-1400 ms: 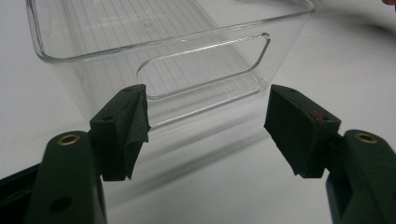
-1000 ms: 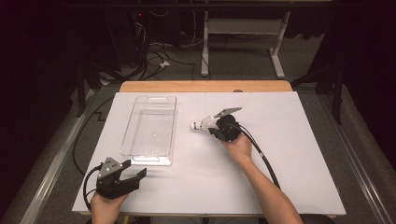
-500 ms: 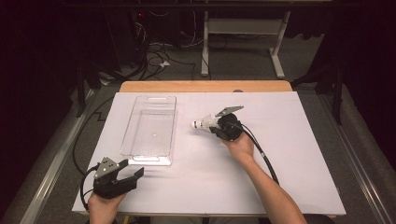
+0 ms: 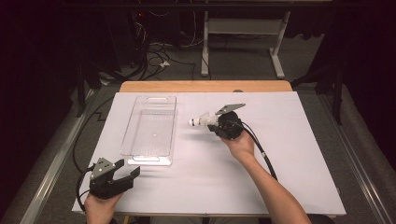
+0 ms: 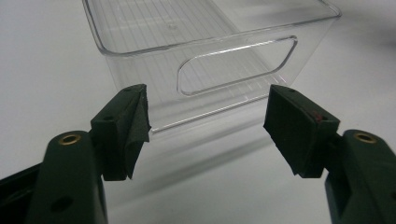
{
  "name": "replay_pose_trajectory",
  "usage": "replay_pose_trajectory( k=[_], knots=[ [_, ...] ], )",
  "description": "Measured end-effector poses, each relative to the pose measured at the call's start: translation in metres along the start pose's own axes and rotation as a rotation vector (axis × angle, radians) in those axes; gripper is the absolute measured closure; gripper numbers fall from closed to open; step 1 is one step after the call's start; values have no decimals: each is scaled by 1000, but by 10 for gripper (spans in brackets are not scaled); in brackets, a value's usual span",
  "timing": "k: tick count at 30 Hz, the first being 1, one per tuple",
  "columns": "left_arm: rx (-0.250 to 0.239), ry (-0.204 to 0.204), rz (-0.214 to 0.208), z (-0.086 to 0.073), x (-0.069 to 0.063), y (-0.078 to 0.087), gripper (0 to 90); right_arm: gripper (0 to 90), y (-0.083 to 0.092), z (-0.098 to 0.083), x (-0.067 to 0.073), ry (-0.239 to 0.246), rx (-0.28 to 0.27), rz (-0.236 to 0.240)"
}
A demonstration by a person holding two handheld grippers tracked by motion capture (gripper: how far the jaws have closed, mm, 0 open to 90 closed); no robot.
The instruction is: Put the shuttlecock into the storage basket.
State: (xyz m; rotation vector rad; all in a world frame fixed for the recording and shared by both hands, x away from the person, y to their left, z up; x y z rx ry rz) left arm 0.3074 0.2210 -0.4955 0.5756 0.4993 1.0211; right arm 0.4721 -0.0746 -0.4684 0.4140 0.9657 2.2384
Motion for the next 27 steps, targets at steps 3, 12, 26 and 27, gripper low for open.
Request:
replay_pose_trajectory(
  k=[3, 12, 26, 27],
  knots=[
    [1, -3, 2, 0, 0, 0, 318, 892, 1, 3, 5, 21, 1, 1],
    [-5, -8, -9, 1, -1, -1, 319, 892, 2, 11, 6, 27, 6, 3],
    [-1, -14, -6, 1, -2, -1, 318, 892, 2, 20, 11, 54, 15, 12],
    [-1, -16, -4, 1, -2, -1, 318, 893, 2, 20, 11, 55, 14, 11]
  ],
)
Point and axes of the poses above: each handheld gripper's, and its own axes: y roughly backward along the jaws, z roughly out of its top, x roughly to its left, the point moved 8 cm from there along -y, roughly forward along the jaws, and after that the axes turned 6 degrees about x, right-handed, at the moved point
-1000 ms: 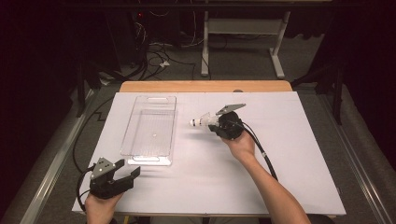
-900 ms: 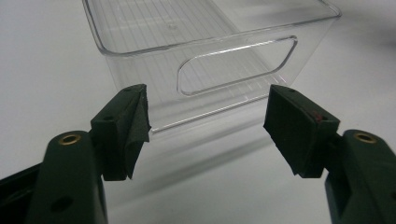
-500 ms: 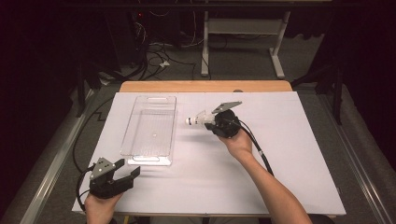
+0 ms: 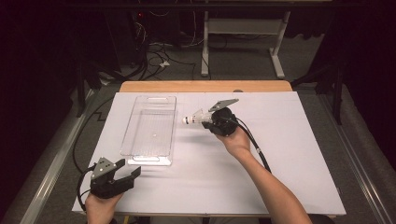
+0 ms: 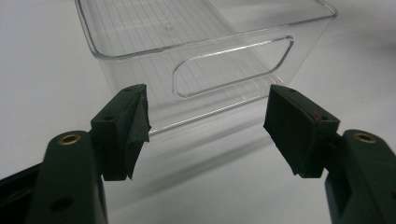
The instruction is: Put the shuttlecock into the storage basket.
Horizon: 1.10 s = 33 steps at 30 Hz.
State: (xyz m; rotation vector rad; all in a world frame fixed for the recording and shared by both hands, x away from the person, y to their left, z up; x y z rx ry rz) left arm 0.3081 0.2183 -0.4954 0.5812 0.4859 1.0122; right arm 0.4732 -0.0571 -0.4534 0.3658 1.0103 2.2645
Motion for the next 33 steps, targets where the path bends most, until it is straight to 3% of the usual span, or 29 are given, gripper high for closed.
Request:
replay_pose_trajectory(
  k=[18, 33],
  knots=[
    [-5, 7, 0, 0, 1, 1, 318, 892, 2, 9, 4, 5, -18, 15],
    [-3, 12, -4, 0, 0, 0, 318, 893, 4, 28, 14, 32, -38, 31]
  ],
)
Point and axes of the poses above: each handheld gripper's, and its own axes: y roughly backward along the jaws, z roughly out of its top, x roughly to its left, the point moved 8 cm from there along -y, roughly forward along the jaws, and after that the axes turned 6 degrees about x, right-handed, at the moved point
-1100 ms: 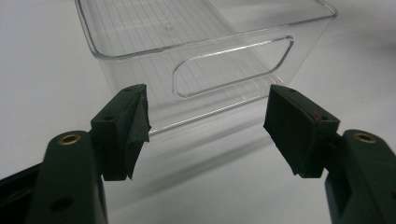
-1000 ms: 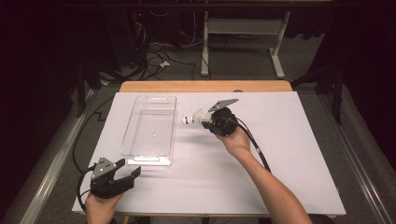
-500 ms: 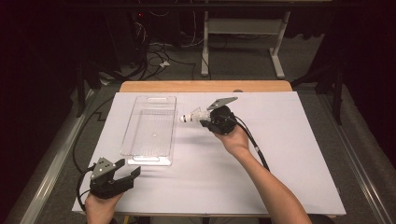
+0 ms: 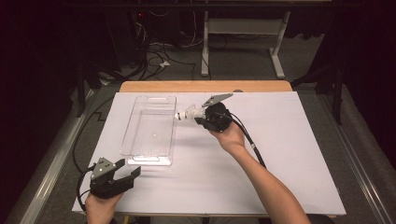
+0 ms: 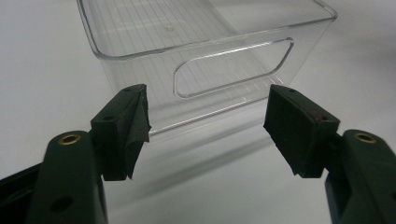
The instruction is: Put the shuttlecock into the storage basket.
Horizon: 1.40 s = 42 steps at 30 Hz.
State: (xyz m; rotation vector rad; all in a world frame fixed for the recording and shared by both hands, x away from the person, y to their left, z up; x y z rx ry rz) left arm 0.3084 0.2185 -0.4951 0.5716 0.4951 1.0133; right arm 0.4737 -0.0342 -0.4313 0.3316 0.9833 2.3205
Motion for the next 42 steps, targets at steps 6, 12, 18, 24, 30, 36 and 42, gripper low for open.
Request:
replay_pose_trajectory(
  k=[6, 12, 18, 24, 30, 36, 42],
  knots=[
    [-2, -3, -1, 0, -1, 1, 318, 893, -2, 8, 4, -6, -9, 11],
    [-2, -2, -1, 0, -1, 1, 318, 893, -4, 16, 11, 13, -2, 17],
    [-3, 1, -2, 0, -1, 1, 318, 893, -9, 24, 16, 16, -14, 32],
    [-1, 2, -5, -1, 0, 1, 318, 893, -17, 29, 22, 15, -8, 45],
    [0, 0, -5, -1, 0, 1, 317, 893, -23, 38, 28, 23, -10, 56],
    [-2, 1, -6, -1, 0, 1, 318, 893, -29, 42, 30, 16, 2, 65],
    [1, -3, -7, -1, 0, 1, 318, 892, -34, 45, 32, 23, 6, 65]
  ],
)
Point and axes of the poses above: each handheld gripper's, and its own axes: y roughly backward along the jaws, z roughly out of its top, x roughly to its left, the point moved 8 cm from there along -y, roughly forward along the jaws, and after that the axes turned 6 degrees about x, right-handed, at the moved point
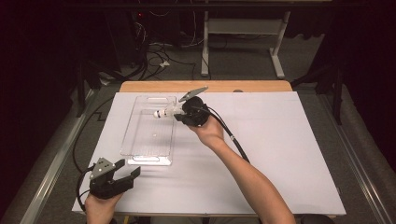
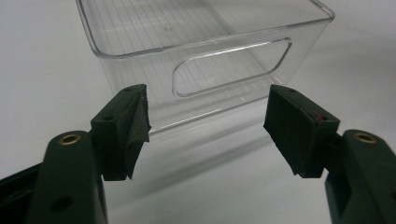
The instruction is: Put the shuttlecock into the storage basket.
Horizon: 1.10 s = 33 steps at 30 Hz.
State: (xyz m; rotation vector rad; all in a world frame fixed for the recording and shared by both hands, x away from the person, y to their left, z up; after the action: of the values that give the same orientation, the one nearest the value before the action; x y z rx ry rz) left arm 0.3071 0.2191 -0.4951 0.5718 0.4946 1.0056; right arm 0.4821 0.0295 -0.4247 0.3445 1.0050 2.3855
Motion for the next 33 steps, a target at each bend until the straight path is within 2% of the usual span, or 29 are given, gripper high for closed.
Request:
replay_pose_trajectory(
  k=[13, 21, 33],
  knots=[
    [-3, 4, 0, 0, 0, 0, 318, 892, -13, 9, 5, -12, 5, 25],
    [-2, 7, 1, 0, 1, 0, 318, 892, -25, 15, 9, 2, 28, 29],
    [-3, -1, -2, 0, -1, 1, 318, 892, -39, 27, 13, -2, 39, 38]
  ],
)
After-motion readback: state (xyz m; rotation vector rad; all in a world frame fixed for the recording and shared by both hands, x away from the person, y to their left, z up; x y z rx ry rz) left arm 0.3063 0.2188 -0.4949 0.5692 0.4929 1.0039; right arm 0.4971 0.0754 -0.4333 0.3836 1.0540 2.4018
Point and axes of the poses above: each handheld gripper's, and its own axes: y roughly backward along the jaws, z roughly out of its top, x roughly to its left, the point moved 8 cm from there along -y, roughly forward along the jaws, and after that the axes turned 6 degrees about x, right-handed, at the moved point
